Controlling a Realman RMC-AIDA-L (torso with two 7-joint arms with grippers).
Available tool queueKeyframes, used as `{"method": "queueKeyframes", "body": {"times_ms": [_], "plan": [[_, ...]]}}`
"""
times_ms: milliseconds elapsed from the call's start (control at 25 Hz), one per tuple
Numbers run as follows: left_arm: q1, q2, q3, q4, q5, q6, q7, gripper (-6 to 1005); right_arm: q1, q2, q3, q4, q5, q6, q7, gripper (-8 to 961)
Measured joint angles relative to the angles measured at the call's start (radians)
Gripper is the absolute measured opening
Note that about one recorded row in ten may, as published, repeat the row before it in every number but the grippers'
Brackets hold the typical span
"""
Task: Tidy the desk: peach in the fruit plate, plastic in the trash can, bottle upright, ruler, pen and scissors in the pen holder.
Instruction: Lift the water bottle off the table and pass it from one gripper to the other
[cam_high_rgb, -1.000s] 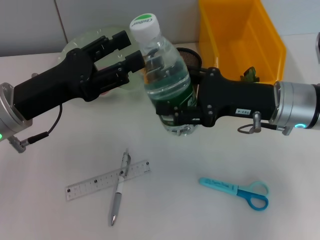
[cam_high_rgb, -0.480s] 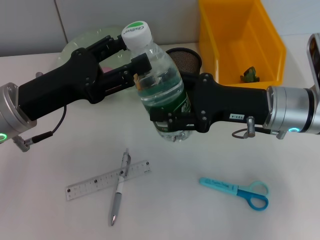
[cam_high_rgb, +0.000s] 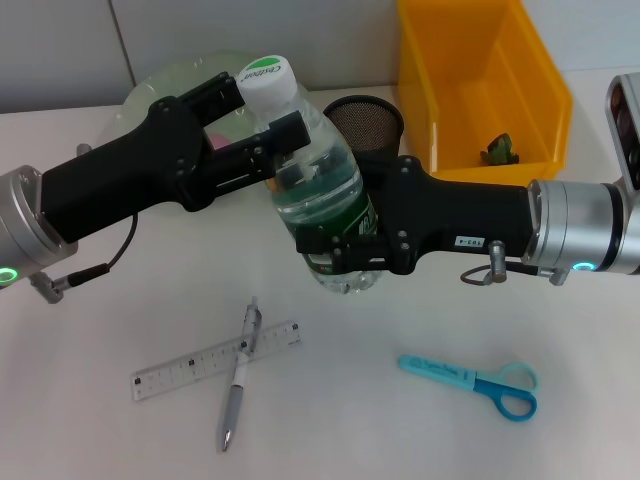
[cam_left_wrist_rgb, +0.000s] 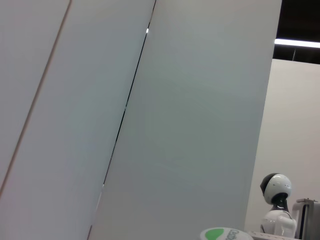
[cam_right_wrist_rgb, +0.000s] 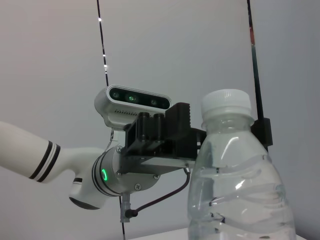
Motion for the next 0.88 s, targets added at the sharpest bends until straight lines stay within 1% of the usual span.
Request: {"method": "queueKeyframes", "body": {"times_ms": [640,880], "plan": [[-0.005,0.000,0.001,-0.010,0.000,0.006,0.012,813,0.001,0.002,-0.001,0.001,0.001,0.001,0.000,769],[-0.008,0.000,0.001,-0.010,0.000,0.006,0.012,813,0.002,0.002,-0.021,0.001,0.004,0.001,0.000,770]]}}
